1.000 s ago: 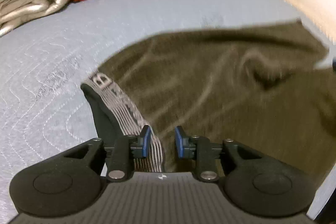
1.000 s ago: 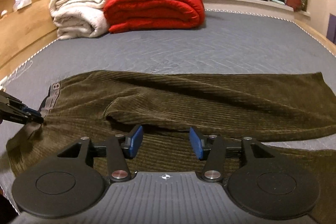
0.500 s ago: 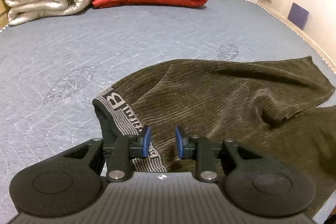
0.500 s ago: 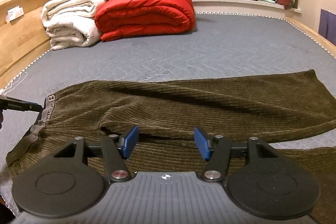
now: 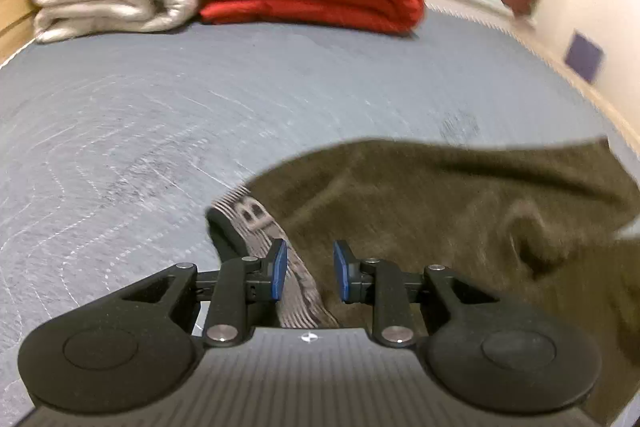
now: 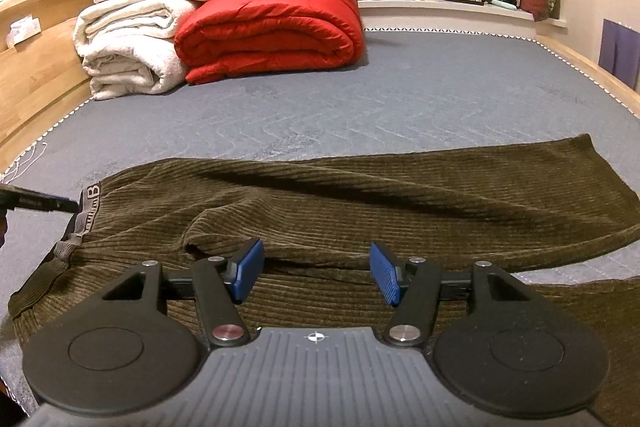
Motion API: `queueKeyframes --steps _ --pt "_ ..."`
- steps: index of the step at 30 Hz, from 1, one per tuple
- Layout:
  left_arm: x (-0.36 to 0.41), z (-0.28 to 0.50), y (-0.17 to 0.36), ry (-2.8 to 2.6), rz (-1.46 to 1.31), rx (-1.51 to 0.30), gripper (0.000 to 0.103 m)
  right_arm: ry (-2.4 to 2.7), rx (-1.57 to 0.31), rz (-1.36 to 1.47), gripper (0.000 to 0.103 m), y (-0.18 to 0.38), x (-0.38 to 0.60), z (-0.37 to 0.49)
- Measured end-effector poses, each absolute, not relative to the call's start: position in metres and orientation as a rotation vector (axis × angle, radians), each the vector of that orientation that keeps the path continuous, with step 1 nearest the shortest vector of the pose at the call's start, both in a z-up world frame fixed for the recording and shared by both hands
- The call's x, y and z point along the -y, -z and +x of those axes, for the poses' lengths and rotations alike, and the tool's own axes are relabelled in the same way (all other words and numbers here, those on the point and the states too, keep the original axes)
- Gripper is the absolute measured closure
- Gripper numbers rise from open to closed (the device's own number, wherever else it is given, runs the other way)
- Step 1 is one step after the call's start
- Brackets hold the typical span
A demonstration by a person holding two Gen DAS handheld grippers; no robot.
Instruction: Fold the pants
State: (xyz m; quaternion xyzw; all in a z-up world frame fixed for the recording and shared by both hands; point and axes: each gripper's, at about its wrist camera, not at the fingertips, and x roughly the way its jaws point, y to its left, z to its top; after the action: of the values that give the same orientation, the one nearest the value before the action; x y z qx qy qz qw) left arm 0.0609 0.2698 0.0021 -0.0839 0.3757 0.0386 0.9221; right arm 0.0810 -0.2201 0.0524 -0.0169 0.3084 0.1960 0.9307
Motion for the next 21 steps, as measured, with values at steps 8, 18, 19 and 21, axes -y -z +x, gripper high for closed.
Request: queueKeyframes --steps 8,18,19,21 --pt "-0.302 0.082 0.012 -0.167 -0.199 -0.715 0.075 -0.41 -0.623 -0.008 0.042 -0.059 0.223 0.081" --pt "-0.321 0.11 0.033 -0.256 -0.356 -0.768 0.031 -0.405 -0.635 -0.009 0.042 -0.055 0.233 0.085" --pt "-0.319 0.112 0.034 -0.258 -0.351 -0.768 0.029 -0.403 -0.637 -0.006 0.042 -0.054 0.234 0.086" --pt "-0.316 0.118 0.036 -0.257 -0.351 -0.773 0.026 -0.399 -0.642 -0.001 0.042 -0.053 0.236 0.088"
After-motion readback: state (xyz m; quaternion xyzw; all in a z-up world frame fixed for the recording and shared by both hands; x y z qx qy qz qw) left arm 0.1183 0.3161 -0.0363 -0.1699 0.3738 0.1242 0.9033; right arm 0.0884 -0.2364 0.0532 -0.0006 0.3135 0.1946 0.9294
